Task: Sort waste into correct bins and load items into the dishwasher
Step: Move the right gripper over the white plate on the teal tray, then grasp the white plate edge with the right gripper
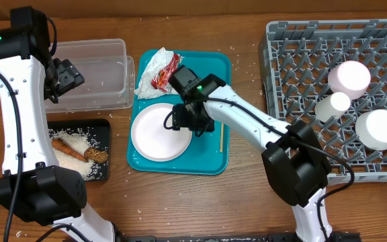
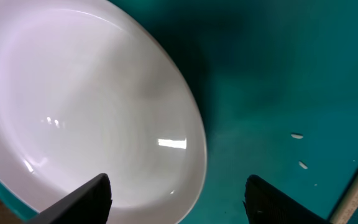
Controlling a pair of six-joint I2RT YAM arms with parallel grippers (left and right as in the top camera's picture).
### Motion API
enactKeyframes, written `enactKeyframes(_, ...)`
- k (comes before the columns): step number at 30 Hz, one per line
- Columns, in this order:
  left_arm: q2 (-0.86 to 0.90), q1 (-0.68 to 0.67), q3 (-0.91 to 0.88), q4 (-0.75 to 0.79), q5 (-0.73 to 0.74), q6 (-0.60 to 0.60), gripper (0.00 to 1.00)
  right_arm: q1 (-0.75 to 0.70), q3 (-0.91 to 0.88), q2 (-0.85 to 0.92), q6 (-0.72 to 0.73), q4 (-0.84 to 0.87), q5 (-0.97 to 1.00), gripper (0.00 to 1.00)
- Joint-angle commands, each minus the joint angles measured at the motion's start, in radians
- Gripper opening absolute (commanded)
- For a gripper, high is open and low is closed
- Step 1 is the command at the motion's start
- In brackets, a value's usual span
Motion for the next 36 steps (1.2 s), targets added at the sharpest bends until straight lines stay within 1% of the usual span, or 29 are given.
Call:
enactKeyframes(1,-0.017,-0.013,0.016,0.001,0.001,0.004,1.0,0.002,0.005,0.027,0.035,-0.002,0.061,0.7)
enactKeyframes(5,-0.017,-0.013,0.016,0.001,0.001,0.004,1.0,0.003,-0.007,0.034,0.043,0.008,0.059,0.56)
enactKeyframes(10,-0.017,-0.013,0.016,0.001,0.001,0.004,1.0,0.003,-0.051,0.034,0.076,0.045,0.062,0.55)
enactKeyframes(12,-0.017,-0.013,0.016,0.001,0.001,0.004,1.0,0.003,-0.071,0.034,0.079,0.062,0.06,0.5)
enactKeyframes(14,-0.017,-0.013,0.016,0.001,0.001,0.004,1.0,0.003,-0.087,0.034,0.079,0.073,0.06,0.48)
enactKeyframes(17,-0.017,-0.013,0.016,0.002,0.001,0.004,1.0,0.003,-0.106,0.034,0.079,0.08,0.061,0.42)
enactKeyframes(18,-0.017,-0.013,0.016,0.001,0.001,0.004,1.0,0.003,-0.107,0.034,0.079,0.08,0.06,0.38)
enactKeyframes(19,-0.017,-0.013,0.016,0.002,0.001,0.004,1.0,0.003,-0.107,0.034,0.079,0.081,0.06,0.31)
enactKeyframes(21,-0.017,-0.013,0.016,0.002,0.001,0.004,1.0,0.003,-0.106,0.034,0.079,0.081,0.057,0.21)
enactKeyframes(22,-0.017,-0.013,0.016,0.001,0.001,0.004,1.0,0.003,-0.104,0.034,0.079,0.08,0.051,0.13)
enactKeyframes(25,-0.017,-0.013,0.016,0.002,0.001,0.004,1.0,0.003,-0.082,0.033,0.079,0.053,0.05,0.05)
enactKeyframes(26,-0.017,-0.013,0.016,0.002,0.001,0.004,1.0,0.002,-0.068,0.031,0.079,0.037,0.05,0.04)
enactKeyframes(30,-0.017,-0.013,0.016,0.001,0.001,0.004,1.0,-0.015,0.014,0.014,0.078,-0.055,0.068,0.04)
enactKeyframes(36,-0.017,-0.013,0.016,0.002,0.001,0.004,1.0,-0.108,0.23,-0.042,0.078,-0.324,0.252,0.04)
